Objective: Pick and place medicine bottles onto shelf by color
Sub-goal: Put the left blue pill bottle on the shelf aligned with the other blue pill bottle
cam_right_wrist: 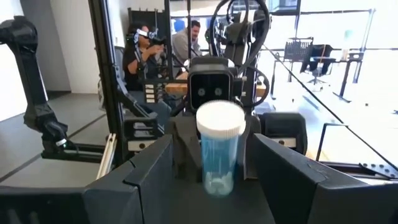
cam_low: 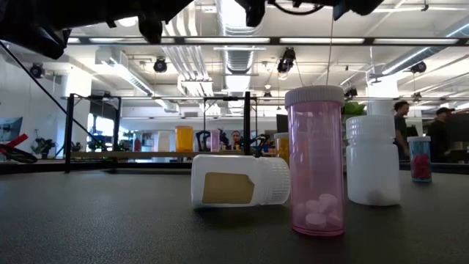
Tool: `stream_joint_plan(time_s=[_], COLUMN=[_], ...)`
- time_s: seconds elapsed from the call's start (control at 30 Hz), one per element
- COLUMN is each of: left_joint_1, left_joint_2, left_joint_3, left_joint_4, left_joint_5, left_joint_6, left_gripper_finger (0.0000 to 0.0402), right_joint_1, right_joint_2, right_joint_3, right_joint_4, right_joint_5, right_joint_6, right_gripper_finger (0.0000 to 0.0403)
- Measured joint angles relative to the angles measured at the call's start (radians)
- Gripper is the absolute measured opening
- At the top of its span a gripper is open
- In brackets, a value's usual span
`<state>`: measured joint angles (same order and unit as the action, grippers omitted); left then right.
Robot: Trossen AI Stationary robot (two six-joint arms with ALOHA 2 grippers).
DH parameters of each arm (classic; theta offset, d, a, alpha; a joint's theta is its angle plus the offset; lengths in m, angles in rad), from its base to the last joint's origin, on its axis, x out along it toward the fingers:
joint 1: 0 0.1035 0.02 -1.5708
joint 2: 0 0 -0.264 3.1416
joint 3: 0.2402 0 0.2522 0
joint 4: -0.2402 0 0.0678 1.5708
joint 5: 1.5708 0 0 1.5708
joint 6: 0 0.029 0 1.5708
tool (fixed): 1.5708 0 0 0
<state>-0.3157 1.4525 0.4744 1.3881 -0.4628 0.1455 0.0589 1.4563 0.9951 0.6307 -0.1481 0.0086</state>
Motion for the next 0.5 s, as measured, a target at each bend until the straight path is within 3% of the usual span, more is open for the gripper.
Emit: stream_joint_plan(time_s=[0.2,0.5], left_joint_1=[0.001,0.001], left_joint_2=[0.0,0.0], left_joint_3=[0.004,0.004], left_joint_4=[0.004,0.0], left_joint_5=[0.001,0.003], left_joint_6=[0.001,0.002], left_gripper_finger=[0.0082,0.0082], right_joint_1=[0.0,0.0], right_joint_2=[0.067,0.111], right_joint_3=[0.004,0.071], right_joint_4=[0.086,0.068], right_joint_5=[0.0,0.001], right_joint_6=[0.018,0.018], right_gripper_finger=[0.021,0.0207])
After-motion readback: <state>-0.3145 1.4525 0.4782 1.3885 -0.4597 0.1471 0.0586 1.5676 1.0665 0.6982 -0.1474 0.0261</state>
